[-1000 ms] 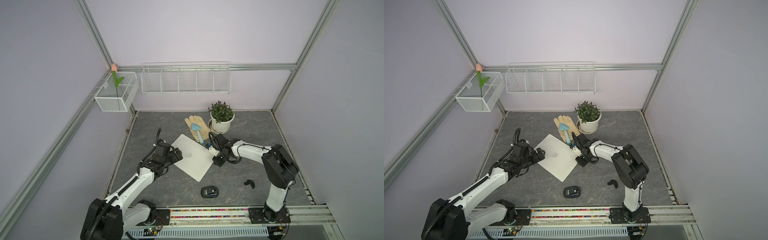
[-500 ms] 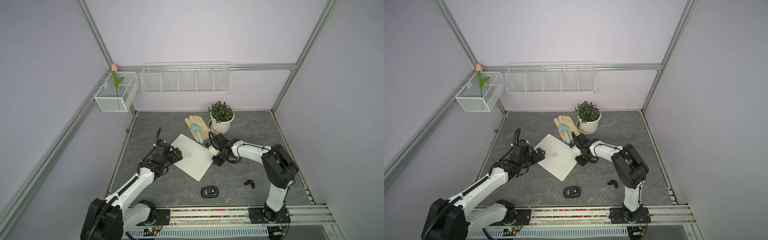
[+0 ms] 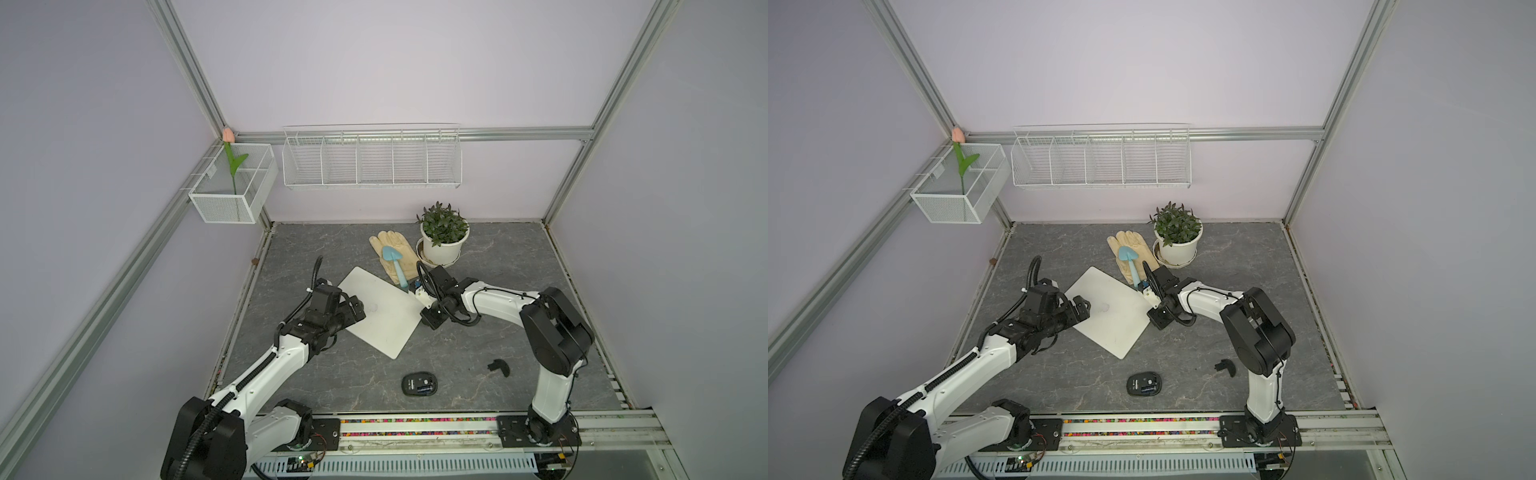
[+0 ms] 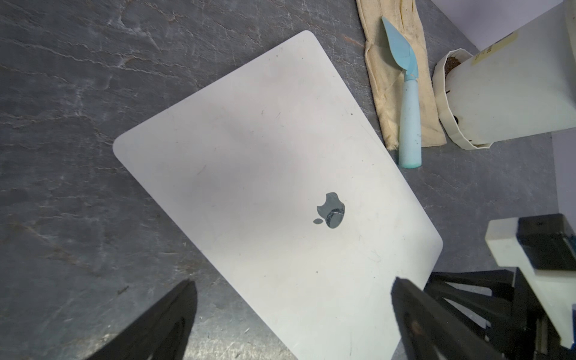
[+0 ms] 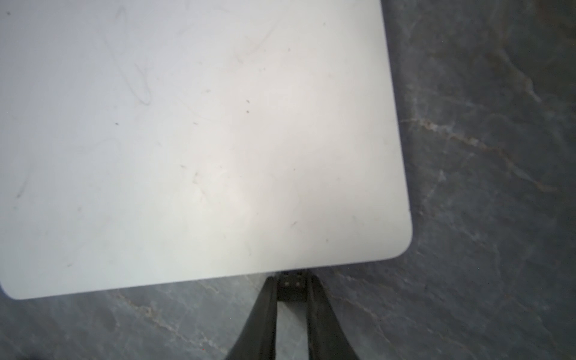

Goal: Insert the wireless mouse receiver into the laptop
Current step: Insert the USB plug into the USB port.

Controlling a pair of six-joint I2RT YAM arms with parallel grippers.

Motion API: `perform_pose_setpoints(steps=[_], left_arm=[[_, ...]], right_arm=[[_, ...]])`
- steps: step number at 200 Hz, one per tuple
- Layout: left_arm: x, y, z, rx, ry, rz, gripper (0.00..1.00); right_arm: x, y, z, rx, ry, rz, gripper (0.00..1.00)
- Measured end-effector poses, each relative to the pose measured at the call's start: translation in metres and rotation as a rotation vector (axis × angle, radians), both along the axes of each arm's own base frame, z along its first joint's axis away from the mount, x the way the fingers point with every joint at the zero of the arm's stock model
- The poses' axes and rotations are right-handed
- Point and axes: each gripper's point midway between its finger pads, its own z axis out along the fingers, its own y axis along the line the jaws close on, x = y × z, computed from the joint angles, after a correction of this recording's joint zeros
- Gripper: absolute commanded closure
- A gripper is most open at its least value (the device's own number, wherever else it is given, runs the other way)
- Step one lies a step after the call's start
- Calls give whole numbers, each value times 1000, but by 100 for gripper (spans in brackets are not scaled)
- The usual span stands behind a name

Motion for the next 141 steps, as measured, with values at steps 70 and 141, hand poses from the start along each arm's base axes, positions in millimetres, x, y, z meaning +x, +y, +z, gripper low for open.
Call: perform_pose_setpoints(steps=[70,141], left_arm=[[-1,0,-1,2,2,1,1],[0,2,-1,7,1,5,1]], right_arm=[[4,3,0,20,-16,-24,62],[1,-8,13,94,-73,-93,33]])
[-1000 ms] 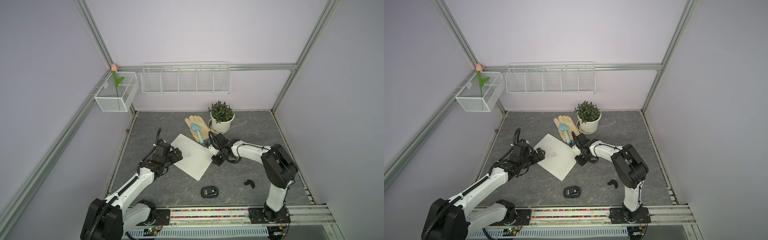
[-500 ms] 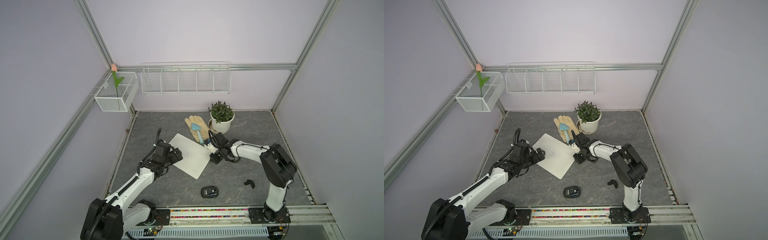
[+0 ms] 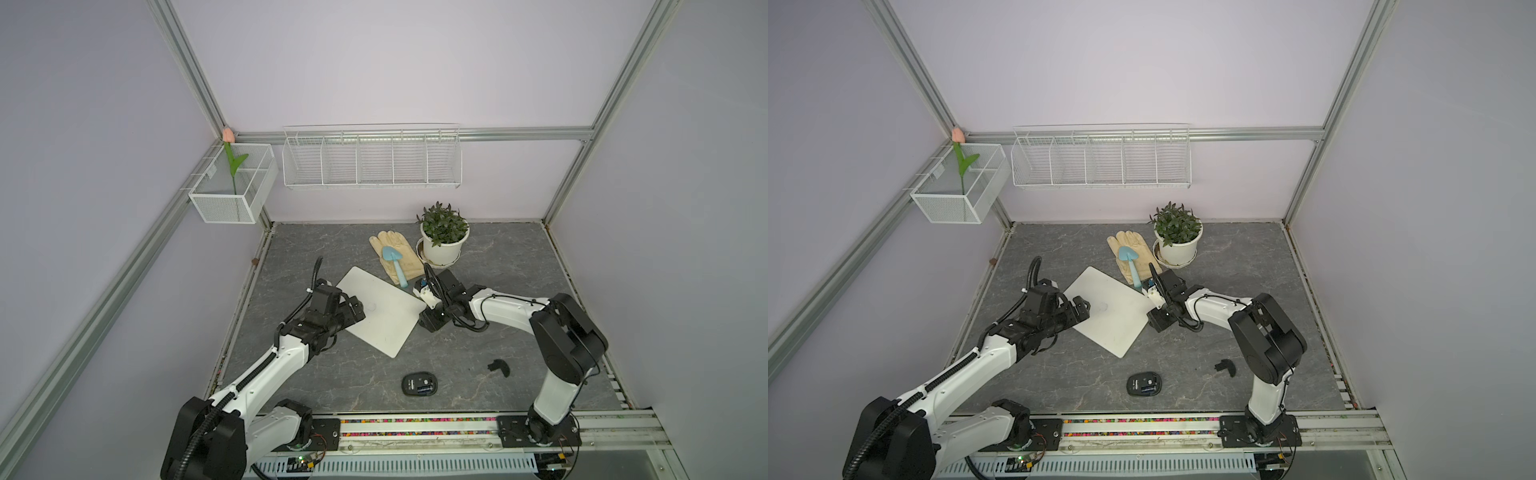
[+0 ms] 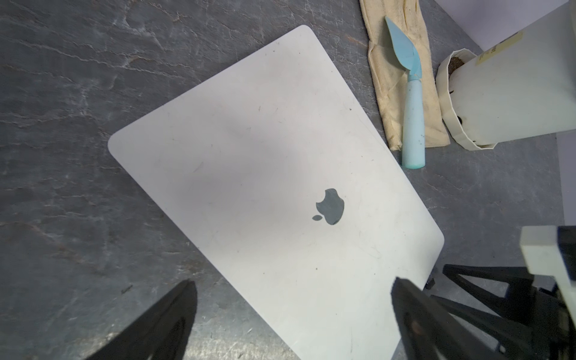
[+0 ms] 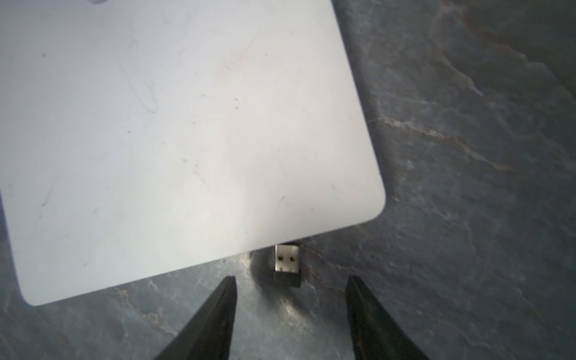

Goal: Insert the wireless mouse receiver into the laptop
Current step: Insert the USB plug into the USB port.

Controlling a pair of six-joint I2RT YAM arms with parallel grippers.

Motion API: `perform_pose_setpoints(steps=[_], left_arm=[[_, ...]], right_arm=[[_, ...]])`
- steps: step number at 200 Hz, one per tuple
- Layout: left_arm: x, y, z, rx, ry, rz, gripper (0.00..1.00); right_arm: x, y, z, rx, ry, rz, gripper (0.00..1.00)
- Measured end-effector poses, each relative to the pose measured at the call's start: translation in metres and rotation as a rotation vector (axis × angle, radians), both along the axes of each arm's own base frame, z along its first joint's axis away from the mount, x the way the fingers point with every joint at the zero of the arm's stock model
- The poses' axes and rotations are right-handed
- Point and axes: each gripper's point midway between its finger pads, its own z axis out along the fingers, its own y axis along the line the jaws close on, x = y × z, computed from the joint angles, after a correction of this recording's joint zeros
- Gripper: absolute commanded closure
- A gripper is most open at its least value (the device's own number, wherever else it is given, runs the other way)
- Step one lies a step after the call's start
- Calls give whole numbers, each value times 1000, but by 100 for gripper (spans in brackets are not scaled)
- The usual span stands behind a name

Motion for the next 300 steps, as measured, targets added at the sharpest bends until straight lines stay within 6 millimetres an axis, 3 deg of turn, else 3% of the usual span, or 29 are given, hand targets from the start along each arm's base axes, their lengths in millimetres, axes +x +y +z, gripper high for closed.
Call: perform_pose_setpoints(steps=[38,48,62,91,116,139,161,203,242,300], left_arm=[[0,4,0,31,2,-1,0],[2,5,3,40,0,2,0],[9,4,15,48,-17,5,0],[39,8,46,66,-61,39,0],[85,27,60,67,-38,126,4],[137,48,47,78,68,209,10],[184,46,29,83,153,225,13],[226,28,-15,98,282,209,15],[242,15,-47,168,355,155,15],[211,2,-80,260,461,71,21]], right_arm=[[13,-11,49,121,-136,-100,28],[17,-15,67,164,-186,-135,35],[23,-27,90,218,-242,-224,54],[30,-49,129,332,-305,-342,50],[29,-54,146,389,-312,-334,48],[15,-48,139,380,-240,-278,42],[2,-51,123,327,-161,-258,42],[-23,-55,99,247,-44,-246,40],[-30,-48,93,233,-24,-221,38],[-36,-58,63,133,47,-232,35]])
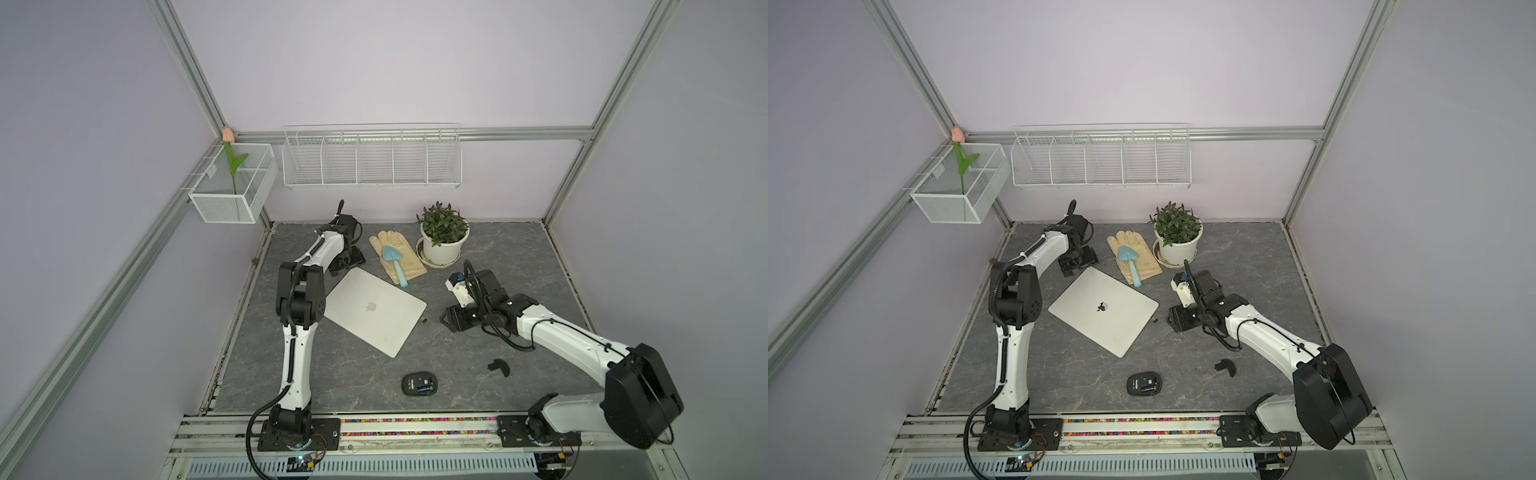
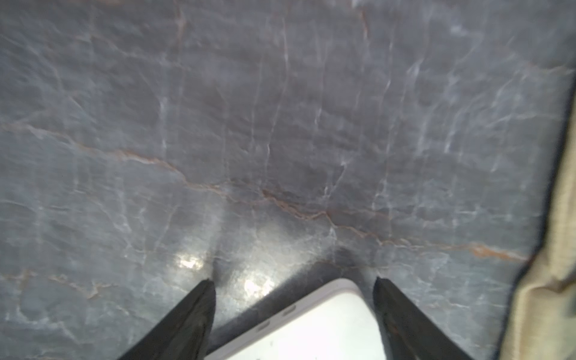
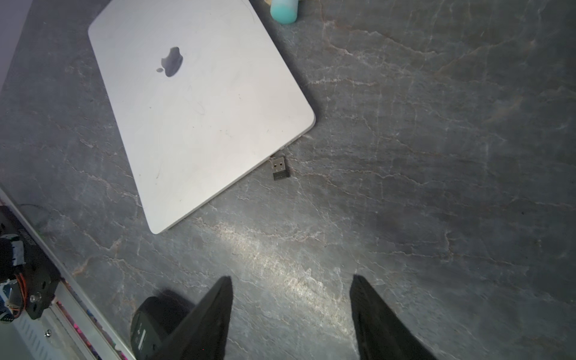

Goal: Insert the wireless mouse receiver into the laptop
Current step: Insert the USB plug into the USB port.

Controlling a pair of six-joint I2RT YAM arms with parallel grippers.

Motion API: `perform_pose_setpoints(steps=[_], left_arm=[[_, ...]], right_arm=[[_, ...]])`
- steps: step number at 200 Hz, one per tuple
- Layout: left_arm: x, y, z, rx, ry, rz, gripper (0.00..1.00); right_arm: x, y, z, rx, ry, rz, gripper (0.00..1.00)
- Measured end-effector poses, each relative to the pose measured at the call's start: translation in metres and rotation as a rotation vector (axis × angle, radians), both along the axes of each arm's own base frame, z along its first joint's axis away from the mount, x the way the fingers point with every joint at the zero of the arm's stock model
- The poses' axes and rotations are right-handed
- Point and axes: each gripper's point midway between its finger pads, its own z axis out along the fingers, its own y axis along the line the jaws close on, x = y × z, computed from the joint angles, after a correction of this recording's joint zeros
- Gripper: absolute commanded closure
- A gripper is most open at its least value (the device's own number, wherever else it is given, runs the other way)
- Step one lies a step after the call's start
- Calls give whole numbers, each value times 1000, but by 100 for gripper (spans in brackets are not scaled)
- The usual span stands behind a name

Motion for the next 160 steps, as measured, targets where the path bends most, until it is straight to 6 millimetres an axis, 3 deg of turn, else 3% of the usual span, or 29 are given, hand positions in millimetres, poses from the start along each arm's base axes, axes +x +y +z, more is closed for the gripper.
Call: perform_pose_setpoints(steps=[63,115,160], left_arm=[[-17,-9,-1,-11,-10,-45,32],[-19,-11,0,-43,-28,-51,33],[-18,-12,1,-55,-34,-45,33]], right_arm=[[5,-3,2,-68,-7,31,42],[-1,9,-26,-217,46,181,43],[9,18,-39,-287,54,258,45]])
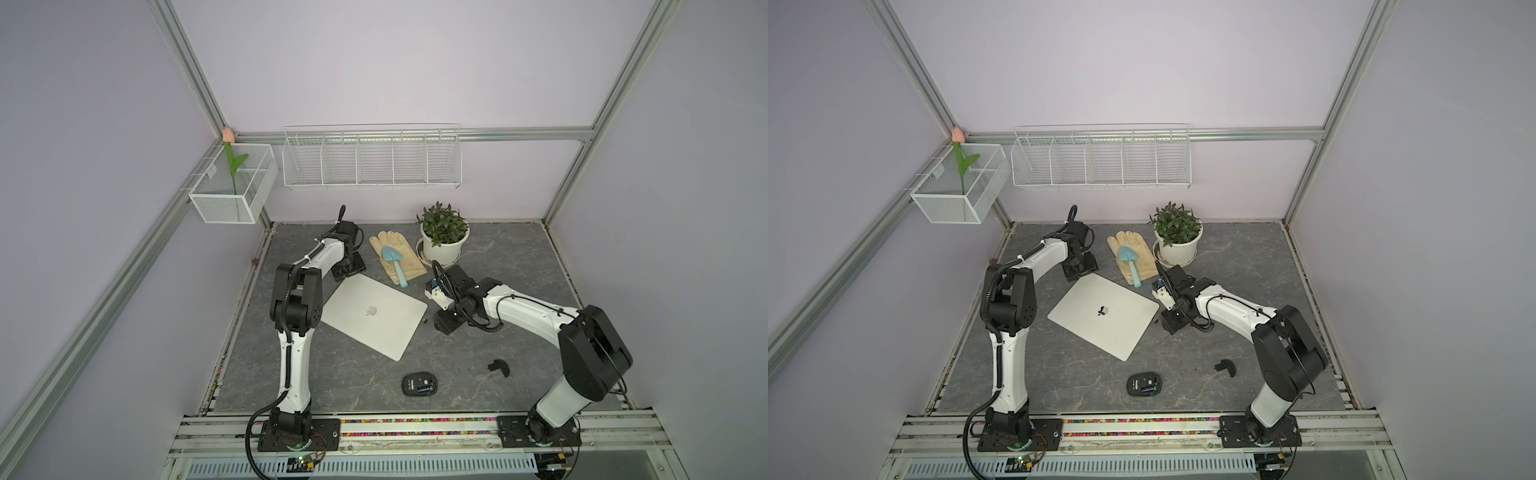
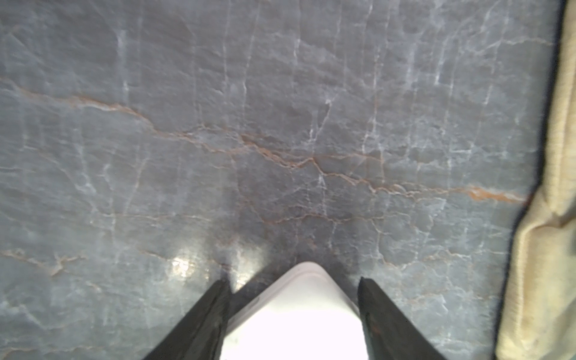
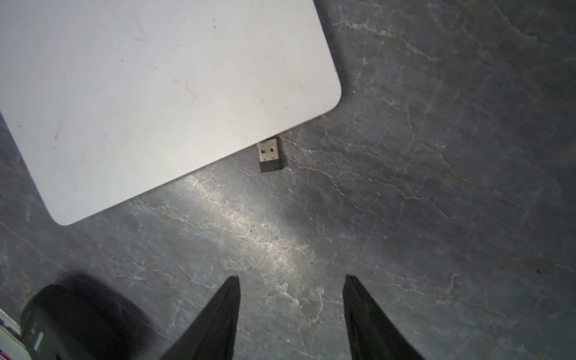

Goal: Insert the wireless mouse receiver into the laptop
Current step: Insert the USB plug into the USB port, then take out the USB plug from the USB port.

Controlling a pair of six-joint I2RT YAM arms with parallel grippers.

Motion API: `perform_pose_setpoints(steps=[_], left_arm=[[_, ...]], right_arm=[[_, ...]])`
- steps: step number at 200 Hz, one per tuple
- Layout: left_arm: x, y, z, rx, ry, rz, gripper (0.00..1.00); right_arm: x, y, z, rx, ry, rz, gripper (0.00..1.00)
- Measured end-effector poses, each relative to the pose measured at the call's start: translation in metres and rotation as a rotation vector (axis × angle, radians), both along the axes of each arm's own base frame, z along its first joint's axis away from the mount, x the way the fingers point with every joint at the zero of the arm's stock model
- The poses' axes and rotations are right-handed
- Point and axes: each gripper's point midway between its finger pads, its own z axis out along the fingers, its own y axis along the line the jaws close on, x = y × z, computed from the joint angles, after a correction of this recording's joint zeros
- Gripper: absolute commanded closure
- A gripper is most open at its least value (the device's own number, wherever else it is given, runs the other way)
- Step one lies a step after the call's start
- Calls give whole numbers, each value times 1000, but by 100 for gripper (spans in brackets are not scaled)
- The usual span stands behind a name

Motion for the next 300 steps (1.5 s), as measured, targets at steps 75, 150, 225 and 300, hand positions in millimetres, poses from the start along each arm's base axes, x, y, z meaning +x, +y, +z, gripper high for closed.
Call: perform_pose_setpoints(steps=[75,150,225,300], left_arm=[[3,-5,2,-30,-13,0,33],[5,-11,5,-59,-15,-3,33],[6,-12,5,-64,-20,-5,32],[7,-12,4,-67,-30,-5,32]], right_arm=[[-3,13,-21,-56,15,95,51],[18,28,-24,-42,-57,112,53],[14,37,-39,-67,-57,189,58],[15,45,-40,-77,-78,246,66]])
